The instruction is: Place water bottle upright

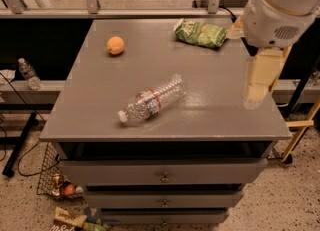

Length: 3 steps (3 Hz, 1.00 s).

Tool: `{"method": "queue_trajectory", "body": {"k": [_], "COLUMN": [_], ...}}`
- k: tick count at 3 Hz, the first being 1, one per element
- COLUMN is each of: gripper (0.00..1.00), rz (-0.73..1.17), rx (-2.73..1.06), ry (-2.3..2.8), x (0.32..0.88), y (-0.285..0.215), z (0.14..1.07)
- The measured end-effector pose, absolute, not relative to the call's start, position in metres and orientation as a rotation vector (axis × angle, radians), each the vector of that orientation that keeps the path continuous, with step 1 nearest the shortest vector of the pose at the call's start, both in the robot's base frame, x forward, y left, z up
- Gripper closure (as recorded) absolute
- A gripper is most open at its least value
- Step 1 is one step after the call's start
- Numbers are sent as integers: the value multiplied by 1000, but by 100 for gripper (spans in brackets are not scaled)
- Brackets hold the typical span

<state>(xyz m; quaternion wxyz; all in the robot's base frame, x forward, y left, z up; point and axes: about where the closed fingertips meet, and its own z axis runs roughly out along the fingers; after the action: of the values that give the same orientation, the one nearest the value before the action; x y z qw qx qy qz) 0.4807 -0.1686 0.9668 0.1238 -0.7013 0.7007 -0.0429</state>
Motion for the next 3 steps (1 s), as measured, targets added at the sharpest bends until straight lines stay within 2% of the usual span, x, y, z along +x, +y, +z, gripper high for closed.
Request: {"method": "queue_trajectory", "body": {"k": [1,3], "gripper": [0,0], "rz": [-136,-278], "rx": [-2280,-2538], "ry": [1892,1701], "x": [506,521], "y": [-119,-38], "z": [945,896]}}
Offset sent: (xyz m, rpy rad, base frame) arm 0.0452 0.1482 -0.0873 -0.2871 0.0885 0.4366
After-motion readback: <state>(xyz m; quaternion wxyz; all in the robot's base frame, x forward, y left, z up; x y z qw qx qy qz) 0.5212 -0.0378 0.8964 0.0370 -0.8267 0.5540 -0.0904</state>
